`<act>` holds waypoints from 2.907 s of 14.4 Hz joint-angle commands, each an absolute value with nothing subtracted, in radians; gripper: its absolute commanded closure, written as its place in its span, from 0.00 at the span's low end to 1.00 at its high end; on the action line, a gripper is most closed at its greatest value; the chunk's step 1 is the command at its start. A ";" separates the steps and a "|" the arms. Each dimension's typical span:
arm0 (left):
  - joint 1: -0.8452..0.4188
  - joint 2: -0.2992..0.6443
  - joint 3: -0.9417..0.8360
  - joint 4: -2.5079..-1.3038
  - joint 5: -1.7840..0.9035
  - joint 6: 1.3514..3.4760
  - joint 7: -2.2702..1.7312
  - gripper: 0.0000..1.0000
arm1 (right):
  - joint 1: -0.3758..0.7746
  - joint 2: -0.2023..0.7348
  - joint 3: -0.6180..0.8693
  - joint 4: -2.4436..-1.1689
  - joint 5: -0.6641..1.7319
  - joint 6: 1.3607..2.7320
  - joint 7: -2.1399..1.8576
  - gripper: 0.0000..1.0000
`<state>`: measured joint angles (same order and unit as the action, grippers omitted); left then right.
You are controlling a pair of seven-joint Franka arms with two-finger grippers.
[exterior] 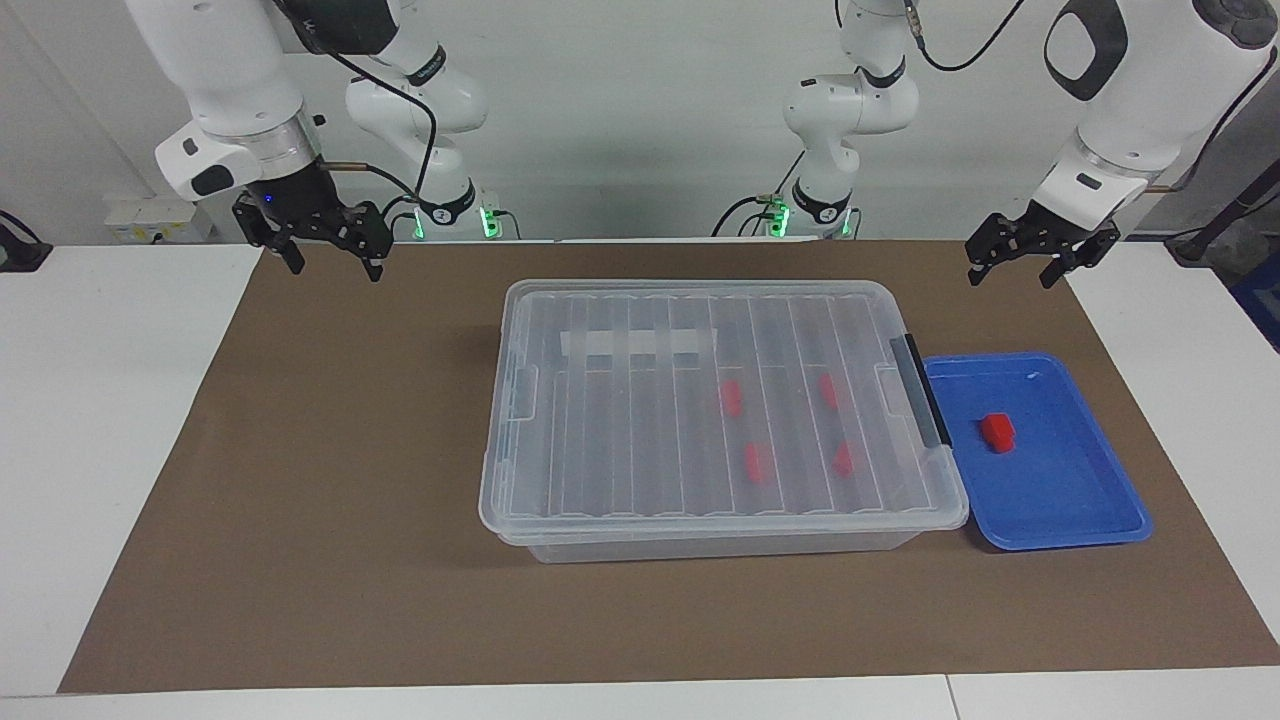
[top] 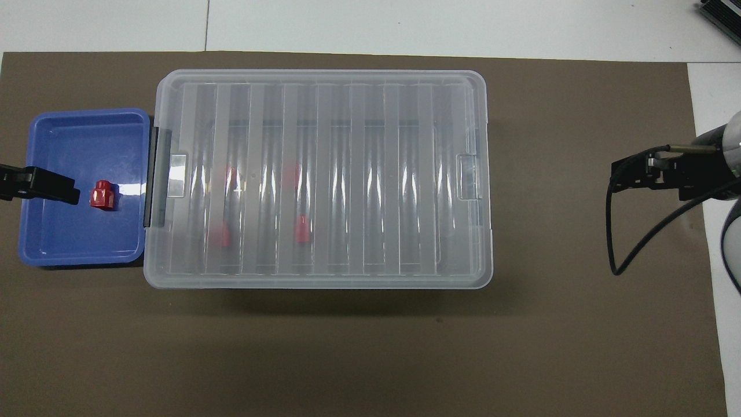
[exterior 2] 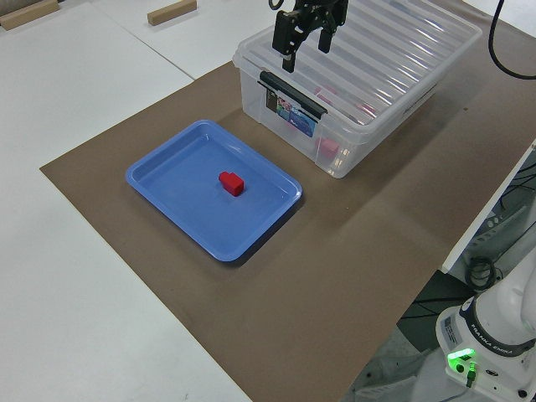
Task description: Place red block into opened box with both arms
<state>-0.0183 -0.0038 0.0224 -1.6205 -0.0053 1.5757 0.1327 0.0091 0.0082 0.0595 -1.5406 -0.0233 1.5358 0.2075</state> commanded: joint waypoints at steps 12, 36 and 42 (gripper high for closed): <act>-0.020 -0.021 0.023 -1.637 0.012 1.575 0.120 0.00 | 0.006 -0.003 0.055 -1.600 -0.003 1.658 0.199 0.00; -0.020 -0.021 0.023 -1.637 0.012 1.575 0.120 0.00 | 0.230 0.137 0.064 -1.801 -0.009 1.971 0.388 0.00; -0.020 -0.021 0.023 -1.637 0.012 1.575 0.120 0.00 | 0.213 0.129 0.063 -1.809 -0.012 1.922 0.374 0.00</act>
